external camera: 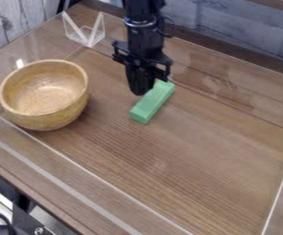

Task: Put green object into wooden bowl

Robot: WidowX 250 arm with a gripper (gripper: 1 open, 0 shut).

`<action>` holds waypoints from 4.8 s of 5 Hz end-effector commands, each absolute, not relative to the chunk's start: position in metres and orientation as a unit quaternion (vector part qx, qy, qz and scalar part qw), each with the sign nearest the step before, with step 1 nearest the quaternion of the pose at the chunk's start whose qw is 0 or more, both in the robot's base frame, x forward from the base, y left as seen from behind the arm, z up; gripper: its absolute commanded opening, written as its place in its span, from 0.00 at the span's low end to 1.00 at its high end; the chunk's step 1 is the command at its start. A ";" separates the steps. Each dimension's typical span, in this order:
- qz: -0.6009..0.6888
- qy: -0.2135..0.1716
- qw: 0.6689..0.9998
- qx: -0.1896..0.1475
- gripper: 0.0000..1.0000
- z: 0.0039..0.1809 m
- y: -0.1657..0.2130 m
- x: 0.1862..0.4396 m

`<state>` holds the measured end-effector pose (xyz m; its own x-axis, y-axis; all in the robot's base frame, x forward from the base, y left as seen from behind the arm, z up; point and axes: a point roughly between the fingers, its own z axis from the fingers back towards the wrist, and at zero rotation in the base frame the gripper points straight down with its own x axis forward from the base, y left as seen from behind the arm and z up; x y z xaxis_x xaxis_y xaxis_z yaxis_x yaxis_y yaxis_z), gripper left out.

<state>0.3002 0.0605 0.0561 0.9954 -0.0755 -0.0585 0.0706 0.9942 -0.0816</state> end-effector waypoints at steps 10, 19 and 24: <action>-0.039 -0.014 0.999 -0.035 0.00 0.054 0.033 0.302; -0.071 0.017 0.997 -0.032 0.00 0.067 0.037 0.303; -0.098 0.024 0.994 -0.034 1.00 0.088 0.029 0.284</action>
<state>0.2800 0.0268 0.0766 0.9775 -0.1936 -0.0835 0.1860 0.9784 -0.0905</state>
